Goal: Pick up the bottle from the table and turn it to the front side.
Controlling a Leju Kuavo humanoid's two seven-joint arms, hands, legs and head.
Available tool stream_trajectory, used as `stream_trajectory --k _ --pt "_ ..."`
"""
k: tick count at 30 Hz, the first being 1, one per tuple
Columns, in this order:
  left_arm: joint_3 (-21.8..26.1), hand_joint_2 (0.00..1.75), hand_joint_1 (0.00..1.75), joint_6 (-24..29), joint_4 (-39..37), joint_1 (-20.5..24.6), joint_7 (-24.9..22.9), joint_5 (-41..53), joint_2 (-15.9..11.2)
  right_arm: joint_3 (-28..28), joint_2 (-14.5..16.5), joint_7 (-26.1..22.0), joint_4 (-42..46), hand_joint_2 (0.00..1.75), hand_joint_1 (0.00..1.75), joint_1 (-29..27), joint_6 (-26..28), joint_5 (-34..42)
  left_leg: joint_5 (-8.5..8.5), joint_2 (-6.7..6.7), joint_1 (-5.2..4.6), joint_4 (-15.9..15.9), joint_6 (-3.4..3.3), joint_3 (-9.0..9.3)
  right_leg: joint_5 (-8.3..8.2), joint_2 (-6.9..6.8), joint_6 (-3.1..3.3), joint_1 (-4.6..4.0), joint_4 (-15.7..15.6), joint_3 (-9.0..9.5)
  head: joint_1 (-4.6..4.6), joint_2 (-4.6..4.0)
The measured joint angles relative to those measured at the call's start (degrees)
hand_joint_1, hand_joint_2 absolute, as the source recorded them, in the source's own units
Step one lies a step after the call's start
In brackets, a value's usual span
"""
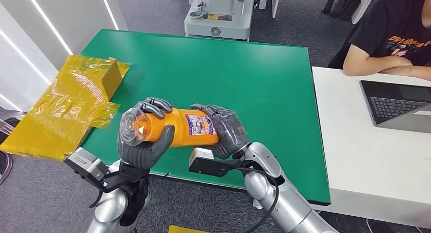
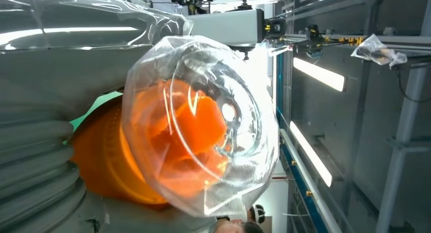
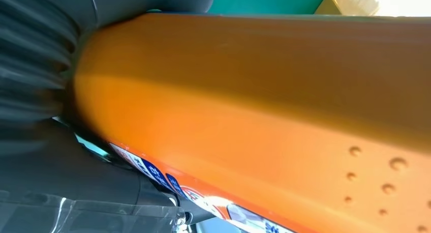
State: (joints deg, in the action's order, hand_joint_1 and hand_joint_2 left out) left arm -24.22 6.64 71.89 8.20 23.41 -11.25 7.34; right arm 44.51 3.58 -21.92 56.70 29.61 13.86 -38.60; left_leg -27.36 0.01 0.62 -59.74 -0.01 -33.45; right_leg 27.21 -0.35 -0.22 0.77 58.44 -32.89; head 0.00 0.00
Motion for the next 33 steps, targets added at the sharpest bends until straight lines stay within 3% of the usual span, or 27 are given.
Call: stream_trajectory --k 33 --pt "-0.43 1.75 1.75 0.67 0.00 0.03 -0.63 1.92 0.34 0.15 0.02 0.11 0.79 1.75 1.73 -1.07 1.09 0.60 0.00 0.00 0.00 0.00 0.00 0.00 0.00 0.00 0.00 0.00 0.00 0.00 -0.01 0.00"
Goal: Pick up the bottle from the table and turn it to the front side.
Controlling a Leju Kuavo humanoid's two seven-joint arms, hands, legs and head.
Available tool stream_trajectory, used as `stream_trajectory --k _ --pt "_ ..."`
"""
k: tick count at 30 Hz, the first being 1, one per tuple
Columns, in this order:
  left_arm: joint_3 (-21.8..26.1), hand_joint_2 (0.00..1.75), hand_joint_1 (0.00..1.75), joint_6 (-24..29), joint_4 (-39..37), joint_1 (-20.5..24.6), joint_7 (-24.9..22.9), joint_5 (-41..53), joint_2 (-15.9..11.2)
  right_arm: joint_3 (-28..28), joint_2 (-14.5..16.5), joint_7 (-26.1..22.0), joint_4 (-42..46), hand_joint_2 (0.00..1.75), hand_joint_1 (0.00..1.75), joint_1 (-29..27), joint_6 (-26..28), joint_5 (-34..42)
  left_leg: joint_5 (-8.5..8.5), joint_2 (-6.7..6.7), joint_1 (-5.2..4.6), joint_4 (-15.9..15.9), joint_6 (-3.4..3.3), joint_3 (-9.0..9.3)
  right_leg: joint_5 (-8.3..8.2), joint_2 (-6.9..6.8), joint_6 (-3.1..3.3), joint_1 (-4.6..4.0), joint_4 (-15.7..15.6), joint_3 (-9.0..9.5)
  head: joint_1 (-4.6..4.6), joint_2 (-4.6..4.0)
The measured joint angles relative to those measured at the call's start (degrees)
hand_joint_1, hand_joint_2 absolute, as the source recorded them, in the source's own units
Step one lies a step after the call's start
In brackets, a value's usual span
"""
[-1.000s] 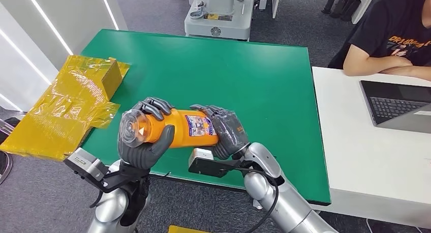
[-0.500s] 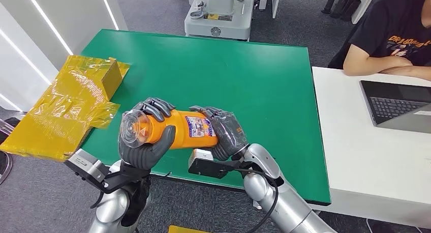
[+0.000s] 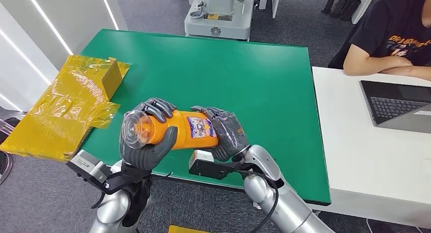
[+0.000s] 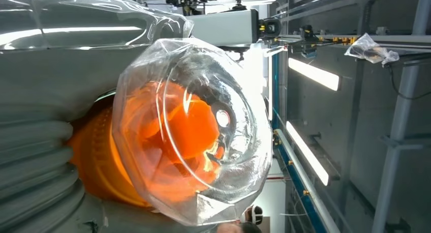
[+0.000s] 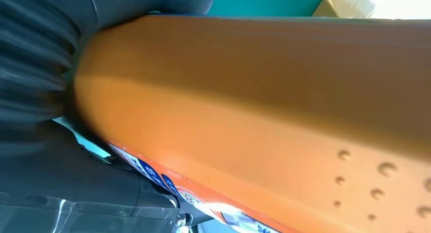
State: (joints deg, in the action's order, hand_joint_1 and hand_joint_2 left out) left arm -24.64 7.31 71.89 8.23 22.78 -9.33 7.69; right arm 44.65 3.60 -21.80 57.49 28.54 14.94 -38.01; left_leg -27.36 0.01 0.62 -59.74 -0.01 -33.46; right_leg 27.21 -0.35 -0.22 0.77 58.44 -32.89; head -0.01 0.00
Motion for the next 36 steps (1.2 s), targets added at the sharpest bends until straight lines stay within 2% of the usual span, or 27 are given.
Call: stream_trajectory --k 1,2,4,5,6,34,36 --pt "-0.03 1.75 1.75 -0.01 0.00 0.01 -0.01 0.05 0.04 0.00 0.00 0.02 0.10 1.75 1.65 -0.08 -0.01 0.00 0.00 0.00 0.00 0.00 0.00 0.00 0.00 0.00 0.00 0.00 0.00 0.00 0.00 0.00" --pt "-0.05 1.75 1.75 -0.01 0.00 0.01 -0.01 0.08 0.08 0.00 0.00 0.03 0.19 1.75 1.28 -0.16 -0.02 0.00 0.00 0.00 0.00 0.00 0.00 0.00 0.00 0.00 0.00 0.00 0.00 0.00 0.00 0.00" --pt "-0.09 1.75 1.75 -0.02 0.00 0.02 -0.02 0.10 0.11 0.00 0.01 0.04 0.28 1.75 0.42 -0.30 -0.03 -0.01 0.00 0.00 0.00 0.00 0.00 0.00 0.00 0.00 0.00 0.00 0.00 0.00 -0.01 0.00" --pt "-0.11 1.75 1.75 -0.03 0.00 0.02 -0.03 0.15 0.11 0.00 0.01 0.07 0.31 1.75 0.07 -0.38 -0.04 -0.02 0.00 0.00 0.00 0.00 0.00 0.00 0.00 0.00 0.00 0.00 0.00 0.00 -0.01 0.00" --pt "-0.12 1.75 1.75 -0.02 0.00 0.04 -0.08 0.24 0.10 0.01 0.01 0.10 0.33 1.75 0.00 -0.49 -0.03 -0.07 0.00 0.00 0.00 0.00 0.00 0.00 0.00 0.00 0.00 0.00 0.00 0.00 0.00 0.00" --pt "0.06 1.75 1.75 1.94 -0.04 0.10 -0.49 0.41 -0.46 -0.23 -0.06 0.49 3.08 1.75 0.00 -3.24 2.67 1.49 0.00 0.00 0.00 0.00 0.00 0.00 0.00 0.00 0.00 0.00 0.00 0.00 0.01 0.00" --pt "0.60 1.75 1.75 3.11 -0.07 0.19 0.01 0.67 -0.84 -1.39 -0.13 -1.05 6.03 1.75 0.00 -5.00 4.65 4.84 0.00 0.00 0.00 0.00 0.00 0.00 0.00 0.00 0.00 0.00 0.00 -0.01 0.01 0.00"
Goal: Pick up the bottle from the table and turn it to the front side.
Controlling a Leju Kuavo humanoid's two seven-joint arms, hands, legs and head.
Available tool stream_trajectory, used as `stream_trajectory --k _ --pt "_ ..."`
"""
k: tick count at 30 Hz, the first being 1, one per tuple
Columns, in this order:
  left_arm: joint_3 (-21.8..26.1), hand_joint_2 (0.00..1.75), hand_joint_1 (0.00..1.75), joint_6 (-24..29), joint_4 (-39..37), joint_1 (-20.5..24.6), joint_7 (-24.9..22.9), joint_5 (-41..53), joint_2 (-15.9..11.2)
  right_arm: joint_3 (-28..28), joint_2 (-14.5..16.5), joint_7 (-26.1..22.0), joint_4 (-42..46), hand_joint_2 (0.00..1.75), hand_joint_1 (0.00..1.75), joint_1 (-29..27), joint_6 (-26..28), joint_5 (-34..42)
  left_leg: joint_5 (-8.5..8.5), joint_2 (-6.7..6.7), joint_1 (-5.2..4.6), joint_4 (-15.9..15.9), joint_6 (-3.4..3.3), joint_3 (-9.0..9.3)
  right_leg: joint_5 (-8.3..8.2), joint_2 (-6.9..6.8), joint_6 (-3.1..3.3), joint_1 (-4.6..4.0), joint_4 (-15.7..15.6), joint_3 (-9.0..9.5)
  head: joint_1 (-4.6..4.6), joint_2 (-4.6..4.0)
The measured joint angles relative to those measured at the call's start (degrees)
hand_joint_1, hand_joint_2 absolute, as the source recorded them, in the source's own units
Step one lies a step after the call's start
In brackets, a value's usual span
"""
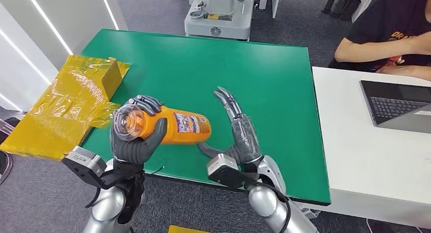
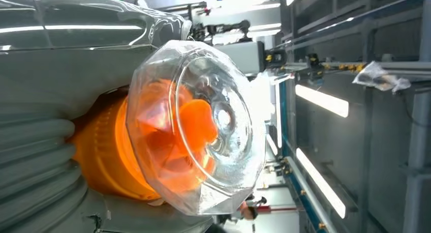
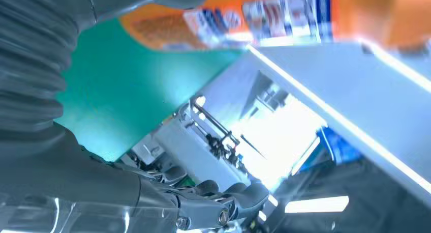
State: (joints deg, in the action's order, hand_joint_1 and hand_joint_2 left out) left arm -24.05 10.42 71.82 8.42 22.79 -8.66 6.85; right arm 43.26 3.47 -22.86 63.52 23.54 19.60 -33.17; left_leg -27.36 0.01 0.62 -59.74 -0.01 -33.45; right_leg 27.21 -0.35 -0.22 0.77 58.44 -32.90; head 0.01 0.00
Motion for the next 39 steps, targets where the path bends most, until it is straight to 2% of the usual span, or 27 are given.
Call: stream_trajectory --k 3,11,16,19,23,29,33,39 --pt "1.35 1.75 1.75 2.11 -0.08 0.66 1.23 -0.18 -1.27 -2.89 -0.55 -3.03 8.36 1.75 0.00 -5.23 5.31 7.06 0.00 0.01 0.00 0.01 0.00 -0.01 0.00 0.00 0.00 0.00 -0.01 -0.02 -0.01 0.00" --pt "2.56 1.75 1.75 4.15 -0.09 1.36 1.94 -0.13 -2.51 -4.41 -1.80 -4.35 15.60 1.75 0.00 -11.05 8.65 10.08 0.00 0.01 0.00 0.01 0.00 0.00 0.00 0.01 0.00 0.00 0.00 -0.02 -0.01 0.00" --pt "3.73 1.75 1.75 7.19 0.28 2.04 1.84 3.55 -4.31 -4.48 -2.29 -6.00 17.71 1.75 0.00 -13.68 10.15 13.54 0.00 0.04 0.00 0.02 0.00 0.00 0.00 0.04 0.00 0.00 0.01 -0.02 -0.01 0.00" --pt "4.84 1.75 1.75 8.25 1.40 2.07 0.24 8.34 -6.03 -4.46 -2.51 -6.22 18.10 1.75 0.00 -14.66 10.62 14.94 0.00 0.04 0.01 0.03 0.00 0.00 0.00 0.05 0.00 -0.01 0.02 -0.02 -0.01 0.00" --pt "7.18 1.75 1.75 7.88 3.43 1.97 -2.43 15.55 -8.73 -4.48 -2.83 -6.60 18.14 1.75 0.00 -15.66 10.67 16.08 0.00 0.04 0.01 0.04 0.00 0.00 0.00 0.05 0.01 -0.01 0.03 -0.03 -0.02 0.00" --pt "9.20 1.75 1.75 7.78 5.15 1.77 -3.79 19.78 -10.82 -4.47 -3.04 -6.79 18.17 1.75 0.00 -16.22 10.72 16.49 0.00 0.04 0.01 0.04 0.01 -0.01 0.00 0.05 0.01 0.00 0.02 -0.02 0.00 0.00" --pt "10.23 1.75 1.75 6.24 5.99 1.71 -5.42 22.60 -14.67 -4.48 -3.31 -7.99 18.16 1.75 0.00 -17.08 10.65 18.24 0.00 0.04 0.01 0.04 0.01 0.00 0.00 0.05 0.01 -0.01 0.02 -0.03 -0.01 0.00" --pt "10.63 1.75 1.75 4.45 6.67 2.72 -7.06 31.27 -23.03 -4.49 -3.84 -10.26 17.41 1.75 0.00 -18.16 10.65 22.27 0.04 0.06 0.04 0.06 0.06 0.00 0.01 0.10 0.02 -0.03 0.06 -0.09 -0.01 0.00"
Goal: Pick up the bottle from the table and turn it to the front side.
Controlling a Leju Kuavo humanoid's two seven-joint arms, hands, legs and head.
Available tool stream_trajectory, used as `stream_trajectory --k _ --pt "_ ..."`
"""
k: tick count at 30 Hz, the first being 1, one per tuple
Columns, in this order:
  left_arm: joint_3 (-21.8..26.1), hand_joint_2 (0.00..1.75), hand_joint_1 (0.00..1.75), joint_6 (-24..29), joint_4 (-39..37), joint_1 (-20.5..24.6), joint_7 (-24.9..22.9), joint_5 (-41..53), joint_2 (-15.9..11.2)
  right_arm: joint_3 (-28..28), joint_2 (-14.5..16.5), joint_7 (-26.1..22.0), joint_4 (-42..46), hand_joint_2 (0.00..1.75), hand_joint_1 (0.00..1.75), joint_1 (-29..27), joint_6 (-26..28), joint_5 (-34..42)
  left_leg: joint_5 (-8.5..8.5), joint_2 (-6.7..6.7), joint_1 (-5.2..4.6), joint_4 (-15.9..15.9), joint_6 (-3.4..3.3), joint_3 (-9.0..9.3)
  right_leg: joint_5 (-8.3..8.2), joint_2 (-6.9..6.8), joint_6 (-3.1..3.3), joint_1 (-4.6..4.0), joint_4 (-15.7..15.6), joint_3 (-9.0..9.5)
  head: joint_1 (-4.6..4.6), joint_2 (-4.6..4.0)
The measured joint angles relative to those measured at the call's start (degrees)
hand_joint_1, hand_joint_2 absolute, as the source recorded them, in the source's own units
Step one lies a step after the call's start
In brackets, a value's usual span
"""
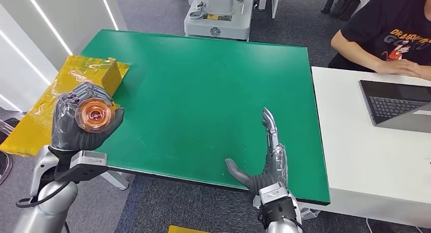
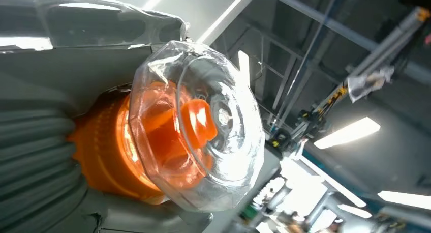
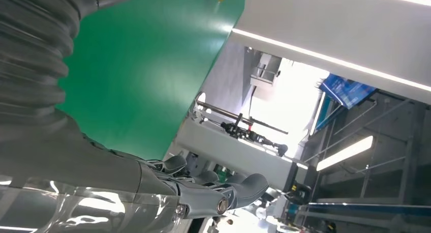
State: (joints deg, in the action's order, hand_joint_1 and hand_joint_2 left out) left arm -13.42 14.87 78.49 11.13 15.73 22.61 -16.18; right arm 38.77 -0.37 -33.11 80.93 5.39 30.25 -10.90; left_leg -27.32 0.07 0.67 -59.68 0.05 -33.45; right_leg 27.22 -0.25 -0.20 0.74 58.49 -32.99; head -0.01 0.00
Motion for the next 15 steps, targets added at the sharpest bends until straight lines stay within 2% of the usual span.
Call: stream_trajectory --k 7,11,15 --pt "-3.21 1.75 1.75 -0.22 -1.89 4.40 -1.45 8.55 -8.16 0.02 -0.42 -0.19 -0.44 1.75 0.00 -1.31 1.21 1.92 0.04 -0.01 0.00 0.00 0.06 0.00 -0.02 -0.02 0.02 0.01 0.00 -0.02 0.01 0.00" --pt "-7.48 1.75 1.75 -1.29 -5.49 7.53 -3.39 13.53 -10.33 0.00 -0.72 0.39 -0.15 1.75 0.00 -3.02 1.92 2.48 0.05 0.00 -0.01 -0.01 0.07 -0.01 -0.04 0.00 0.05 0.01 -0.01 -0.02 0.02 0.00" --pt "-11.89 1.75 1.75 -4.54 -10.73 11.90 -4.16 17.20 -11.96 -0.07 -1.00 1.14 0.40 1.75 0.00 -4.00 1.85 2.43 0.06 0.03 -0.01 -0.02 0.07 -0.01 -0.06 0.03 0.06 0.01 -0.01 -0.04 0.01 0.00"
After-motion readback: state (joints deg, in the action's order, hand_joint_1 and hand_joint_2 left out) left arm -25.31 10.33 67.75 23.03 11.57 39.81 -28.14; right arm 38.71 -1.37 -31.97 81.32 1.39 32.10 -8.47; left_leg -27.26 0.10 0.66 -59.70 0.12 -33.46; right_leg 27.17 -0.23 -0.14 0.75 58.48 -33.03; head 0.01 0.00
